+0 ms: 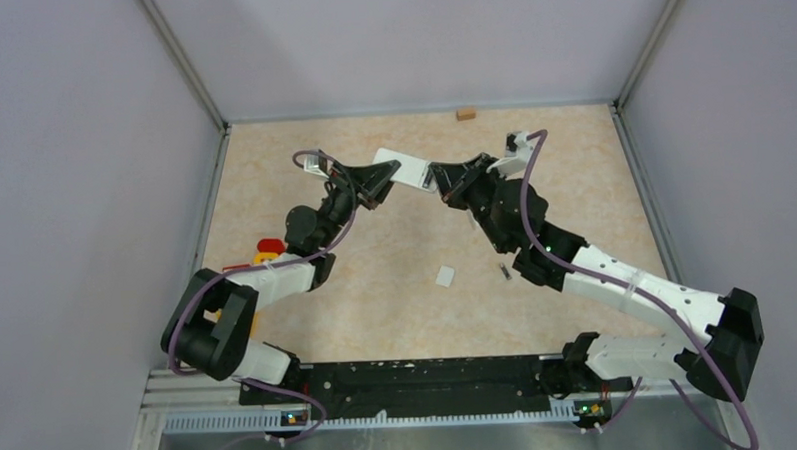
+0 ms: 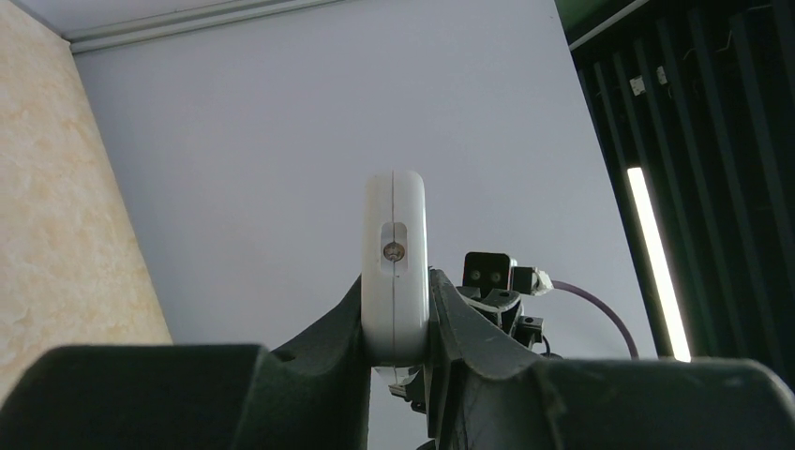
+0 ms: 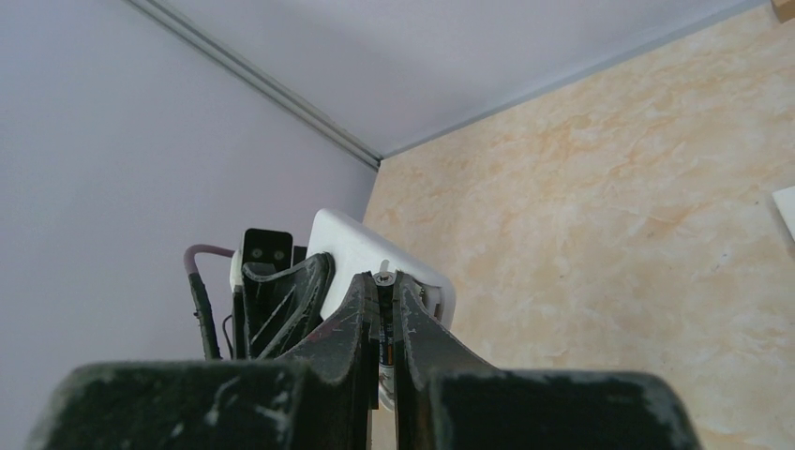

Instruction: Load the batteries into the remote control

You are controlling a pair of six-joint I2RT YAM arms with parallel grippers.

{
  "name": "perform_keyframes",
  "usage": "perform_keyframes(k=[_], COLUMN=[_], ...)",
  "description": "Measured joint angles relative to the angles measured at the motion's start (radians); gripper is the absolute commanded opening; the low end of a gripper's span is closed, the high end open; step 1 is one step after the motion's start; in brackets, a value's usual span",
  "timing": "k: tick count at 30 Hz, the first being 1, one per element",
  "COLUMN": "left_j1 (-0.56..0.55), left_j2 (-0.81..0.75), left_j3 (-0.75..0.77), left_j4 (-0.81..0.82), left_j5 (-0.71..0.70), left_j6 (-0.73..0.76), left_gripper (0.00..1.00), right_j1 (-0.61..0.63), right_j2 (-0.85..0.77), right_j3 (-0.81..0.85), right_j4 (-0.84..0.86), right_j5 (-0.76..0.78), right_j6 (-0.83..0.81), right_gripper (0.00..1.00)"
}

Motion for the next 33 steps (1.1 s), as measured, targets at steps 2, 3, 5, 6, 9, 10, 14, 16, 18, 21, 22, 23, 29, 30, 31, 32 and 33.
perform_keyframes(k=[2,3,5,6,9,10,14,16,18,21,22,23,29,30,31,32,33], left_j1=[-0.001,-0.001,-0.001,-0.001,-0.001,-0.002,-0.003,-0.005,-0.006,-0.006,-0.006,-0.006,-0.006,-0.006,-0.006,-0.006,-0.006], left_j2=[0.01,0.013,0.019,0.019,0.019,0.019,0.019,0.019,0.019,0.019,0.019,0.019,0.024,0.028,0.032,0.035,0.038], left_j3=[-0.004,-0.006,-0.008,-0.008,-0.009,-0.01,-0.011,-0.011,-0.011,-0.015,-0.015,-0.016,-0.023,-0.024,-0.026,-0.027,-0.028], left_j4=[0.008,0.012,0.018,0.021,0.029,0.029,0.031,0.033,0.039,0.051,0.054,0.055,0.054,0.055,0.055,0.054,0.054], left_j5=[-0.007,-0.01,-0.014,-0.015,-0.019,-0.021,-0.027,-0.031,-0.035,-0.042,-0.045,-0.048,-0.061,-0.063,-0.063,-0.063,-0.063], left_j6=[-0.004,-0.005,-0.012,-0.015,-0.022,-0.024,-0.028,-0.032,-0.039,-0.05,-0.052,-0.053,-0.058,-0.06,-0.063,-0.065,-0.066], left_gripper=[0.0,0.0,0.0,0.0,0.0,0.0,0.0,0.0,0.0,0.0,0.0,0.0,0.0,0.0,0.0,0.0,0.0], right_j1=[0.0,0.002,0.007,0.01,0.015,0.017,0.018,0.019,0.02,0.025,0.026,0.027,0.031,0.031,0.031,0.031,0.031], right_j2=[0.008,0.011,0.014,0.014,0.014,0.014,0.014,0.014,0.016,0.021,0.025,0.03,0.061,0.065,0.07,0.074,0.078], right_j3=[0.0,0.0,0.0,0.0,0.0,0.0,0.005,0.013,0.029,0.058,0.071,0.083,0.132,0.138,0.143,0.148,0.15], right_j4=[0.0,0.0,-0.001,0.0,0.001,0.0,-0.005,-0.016,-0.034,-0.071,-0.09,-0.105,-0.177,-0.185,-0.195,-0.205,-0.211], right_j5=[0.006,0.01,0.018,0.022,0.029,0.031,0.031,0.032,0.034,0.042,0.046,0.049,0.059,0.06,0.062,0.065,0.067], right_j6=[0.006,0.011,0.013,0.014,0.026,0.032,0.046,0.049,0.053,0.057,0.058,0.058,0.059,0.059,0.06,0.06,0.061], right_gripper=[0.0,0.0,0.01,0.02,0.06,0.08,0.14,0.16,0.17,0.18,0.17,0.18,0.25,0.25,0.26,0.27,0.27])
